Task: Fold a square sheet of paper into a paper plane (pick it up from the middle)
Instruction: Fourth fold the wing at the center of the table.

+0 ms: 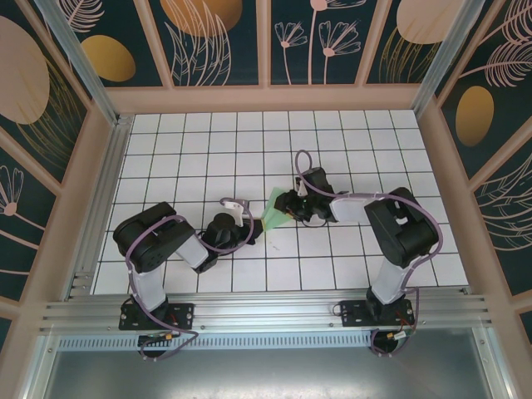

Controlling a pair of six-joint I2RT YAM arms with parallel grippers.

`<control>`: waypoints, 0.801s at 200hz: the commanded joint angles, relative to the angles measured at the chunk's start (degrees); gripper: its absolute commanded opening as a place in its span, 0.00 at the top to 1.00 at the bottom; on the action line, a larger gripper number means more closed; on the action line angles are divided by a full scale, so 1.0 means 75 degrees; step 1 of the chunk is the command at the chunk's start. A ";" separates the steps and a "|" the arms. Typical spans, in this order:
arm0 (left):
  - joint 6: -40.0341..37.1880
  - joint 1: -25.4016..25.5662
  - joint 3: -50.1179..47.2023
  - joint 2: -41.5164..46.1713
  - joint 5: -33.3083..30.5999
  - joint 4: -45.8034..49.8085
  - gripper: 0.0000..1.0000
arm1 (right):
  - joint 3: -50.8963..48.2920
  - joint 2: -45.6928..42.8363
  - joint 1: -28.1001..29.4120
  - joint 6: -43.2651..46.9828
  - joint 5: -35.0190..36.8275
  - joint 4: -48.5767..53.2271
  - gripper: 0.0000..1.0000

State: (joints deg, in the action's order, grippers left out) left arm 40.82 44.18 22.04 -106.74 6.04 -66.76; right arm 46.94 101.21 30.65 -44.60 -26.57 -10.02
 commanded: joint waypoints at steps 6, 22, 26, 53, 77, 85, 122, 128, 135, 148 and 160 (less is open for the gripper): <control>0.0125 -0.0067 -0.0043 -0.0139 0.0166 -0.0216 1.00 | 0.0308 0.0209 0.0049 0.0260 0.0200 0.0376 0.58; 0.0159 -0.0085 -0.0012 -0.0124 0.0247 -0.0182 0.99 | 0.0345 0.0283 0.0050 0.0266 0.0296 0.0500 0.58; 0.0172 -0.0094 -0.0010 -0.0118 0.0274 -0.0172 0.98 | 0.0356 0.0311 0.0049 0.0263 0.0317 0.0546 0.57; 0.0267 -0.0125 0.0029 0.0032 0.0383 -0.0071 0.86 | 0.0395 0.0418 0.0049 0.0276 0.0464 0.0708 0.56; 0.0318 -0.0180 0.0081 0.0366 0.0448 0.0244 0.77 | 0.0454 0.0540 0.0049 0.0309 0.0625 0.0931 0.54; 0.0313 -0.0189 0.0130 0.0505 0.0428 0.0432 0.75 | 0.0476 0.0594 0.0046 0.0333 0.0667 0.1009 0.54; 0.0436 -0.0266 0.0262 0.1030 0.0310 0.1110 0.65 | 0.0605 0.0767 0.0049 0.0470 0.1011 0.1395 0.53; 0.0490 -0.0292 0.0322 0.1086 0.0249 0.1337 0.64 | 0.0629 0.0784 0.0185 0.0522 0.1081 0.1470 0.53; 0.0549 -0.0313 0.0431 0.1095 0.0208 0.1646 0.63 | 0.0645 0.0822 0.0212 0.0595 0.1136 0.1544 0.53; 0.0679 -0.0353 0.0655 0.1200 0.0158 0.2233 0.61 | 0.0648 0.0846 0.0248 0.0735 0.1255 0.1602 0.53; 0.0730 -0.0373 0.0820 0.1324 0.0184 0.2634 0.60 | 0.0672 0.0901 0.0281 0.0835 0.1378 0.1691 0.53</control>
State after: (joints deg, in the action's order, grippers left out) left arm 44.45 41.95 25.23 -99.04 8.29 -55.59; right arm 52.27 104.09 31.94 -41.89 -22.48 -3.16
